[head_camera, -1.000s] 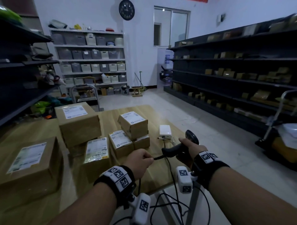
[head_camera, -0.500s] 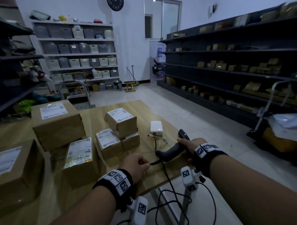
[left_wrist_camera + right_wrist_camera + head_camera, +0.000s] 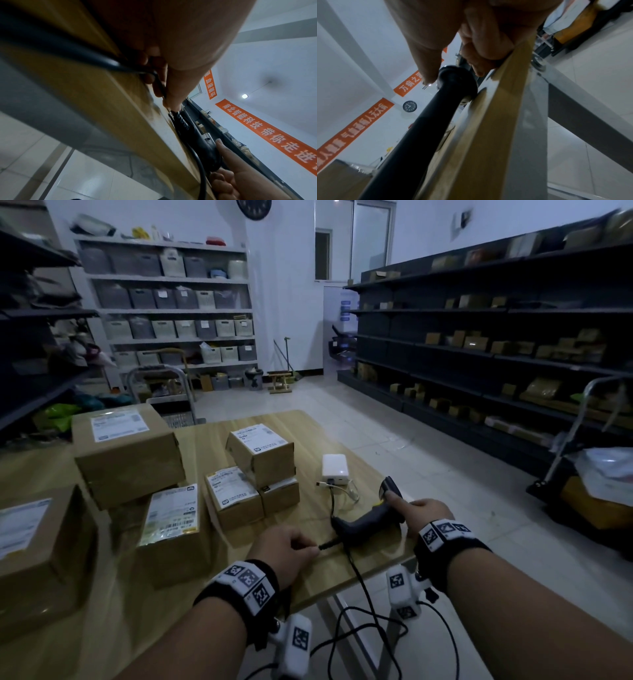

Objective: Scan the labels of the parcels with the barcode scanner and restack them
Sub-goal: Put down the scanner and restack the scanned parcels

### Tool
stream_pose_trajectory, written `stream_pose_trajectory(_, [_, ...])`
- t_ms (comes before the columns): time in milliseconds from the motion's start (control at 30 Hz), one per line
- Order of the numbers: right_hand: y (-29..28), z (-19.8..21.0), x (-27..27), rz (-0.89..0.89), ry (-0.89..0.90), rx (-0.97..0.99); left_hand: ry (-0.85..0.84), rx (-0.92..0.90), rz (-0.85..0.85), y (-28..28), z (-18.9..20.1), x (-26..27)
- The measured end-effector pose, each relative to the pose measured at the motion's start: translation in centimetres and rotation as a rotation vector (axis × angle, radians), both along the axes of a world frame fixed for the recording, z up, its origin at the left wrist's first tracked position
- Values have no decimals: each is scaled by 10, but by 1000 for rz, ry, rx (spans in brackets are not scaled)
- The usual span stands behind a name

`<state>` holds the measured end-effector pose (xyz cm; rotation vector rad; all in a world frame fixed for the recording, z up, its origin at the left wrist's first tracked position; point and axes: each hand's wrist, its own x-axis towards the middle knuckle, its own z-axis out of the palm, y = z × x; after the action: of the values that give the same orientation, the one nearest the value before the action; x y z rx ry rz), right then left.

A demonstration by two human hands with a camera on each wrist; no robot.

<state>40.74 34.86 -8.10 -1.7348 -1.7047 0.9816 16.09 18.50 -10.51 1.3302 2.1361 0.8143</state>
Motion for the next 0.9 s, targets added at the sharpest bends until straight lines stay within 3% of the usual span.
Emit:
stream_pose_trajectory(400, [-15, -8, 1, -202, 203, 69, -289, 152, 118, -3, 4, -4])
stream_pose_trajectory(633, [-41, 1, 0, -183, 473, 80, -540, 195, 202, -24, 25, 6])
stream_pose_trajectory(767, [-65, 37, -30, -96, 525, 165, -460, 310, 213, -53, 44, 4])
stream_pose_trajectory(900, [-97, 68, -71, -6, 704, 87, -440, 427, 267, -89, 70, -11])
